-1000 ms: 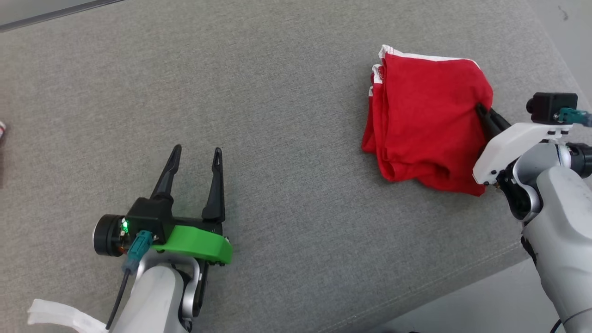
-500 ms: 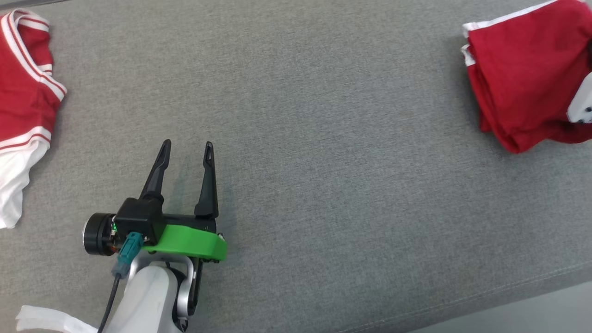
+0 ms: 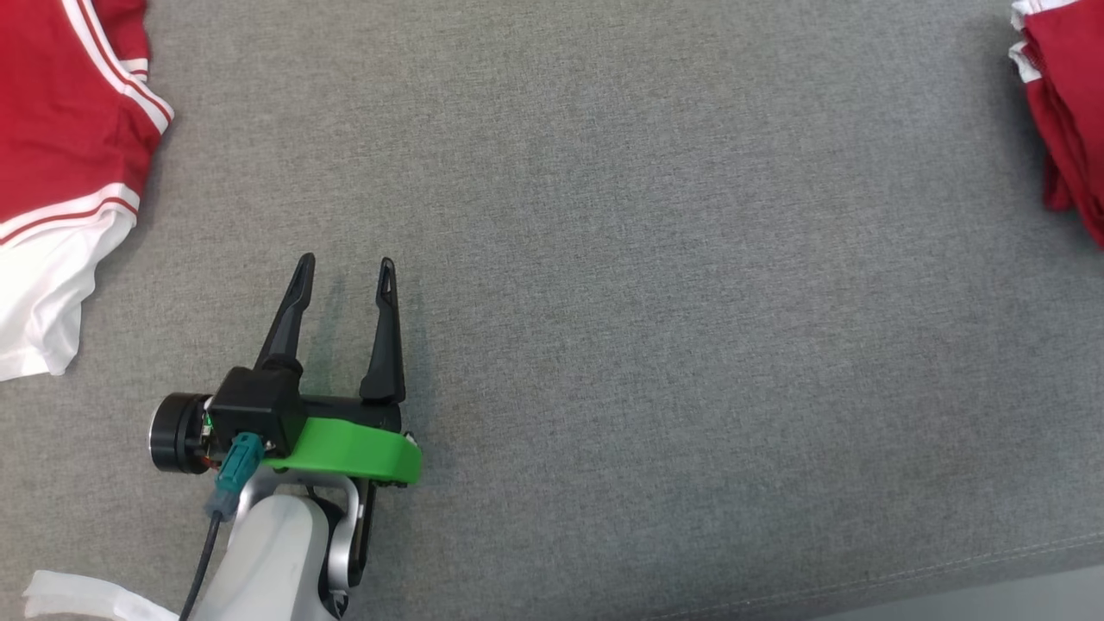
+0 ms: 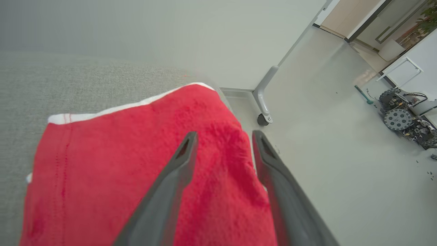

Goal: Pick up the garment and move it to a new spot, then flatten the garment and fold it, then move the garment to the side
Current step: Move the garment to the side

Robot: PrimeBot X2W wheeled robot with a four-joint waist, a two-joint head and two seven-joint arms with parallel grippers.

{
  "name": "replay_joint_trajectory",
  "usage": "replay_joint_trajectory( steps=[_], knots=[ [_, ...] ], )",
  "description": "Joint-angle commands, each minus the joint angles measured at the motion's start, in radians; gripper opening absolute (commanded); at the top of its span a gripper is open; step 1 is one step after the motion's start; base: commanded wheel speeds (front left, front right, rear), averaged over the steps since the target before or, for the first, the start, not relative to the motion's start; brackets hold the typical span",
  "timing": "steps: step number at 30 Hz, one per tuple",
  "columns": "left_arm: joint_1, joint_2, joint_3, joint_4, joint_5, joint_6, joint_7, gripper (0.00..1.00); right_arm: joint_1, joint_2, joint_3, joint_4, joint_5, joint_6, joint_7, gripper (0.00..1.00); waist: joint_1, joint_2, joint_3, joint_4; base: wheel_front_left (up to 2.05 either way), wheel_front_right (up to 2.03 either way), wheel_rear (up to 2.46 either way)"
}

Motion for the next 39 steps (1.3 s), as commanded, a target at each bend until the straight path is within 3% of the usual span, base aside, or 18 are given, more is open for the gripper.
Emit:
replay_joint_trajectory(
  steps=[1,9,21,30,39],
  knots=[
    [-0.003,0.001,-0.001,0.000,-0.007,0.004,-0.002,1.00,-0.011,0.017,-0.020,0.005,-0.025,-0.001,-0.025,1.00,0.0000,0.0000,-0.005,-0.001,0.00,0.00,0.00],
    [-0.011,-0.004,0.006,0.027,-0.023,0.003,-0.011,1.00,-0.002,0.137,-0.083,-0.012,-0.095,-0.001,-0.105,1.00,0.0000,0.0000,-0.066,-0.018,0.00,0.00,0.00],
    [-0.010,-0.021,0.069,0.173,-0.079,-0.007,-0.027,1.00,0.156,0.335,0.062,-0.125,0.037,-0.001,-0.162,1.00,0.0000,0.0000,-0.240,-0.021,0.00,0.00,0.00],
    [0.078,-0.048,0.148,0.203,-0.065,-0.015,-0.027,1.00,0.458,0.435,0.119,-0.435,0.167,-0.001,-0.163,1.00,0.0000,0.0000,-0.357,0.022,0.00,0.00,0.00],
    [0.185,-0.069,0.173,0.175,-0.042,-0.033,-0.027,1.00,0.743,0.505,0.115,-0.699,0.165,-0.001,-0.163,1.00,0.0000,0.0000,-0.416,0.071,0.00,0.00,0.00]
  ],
)
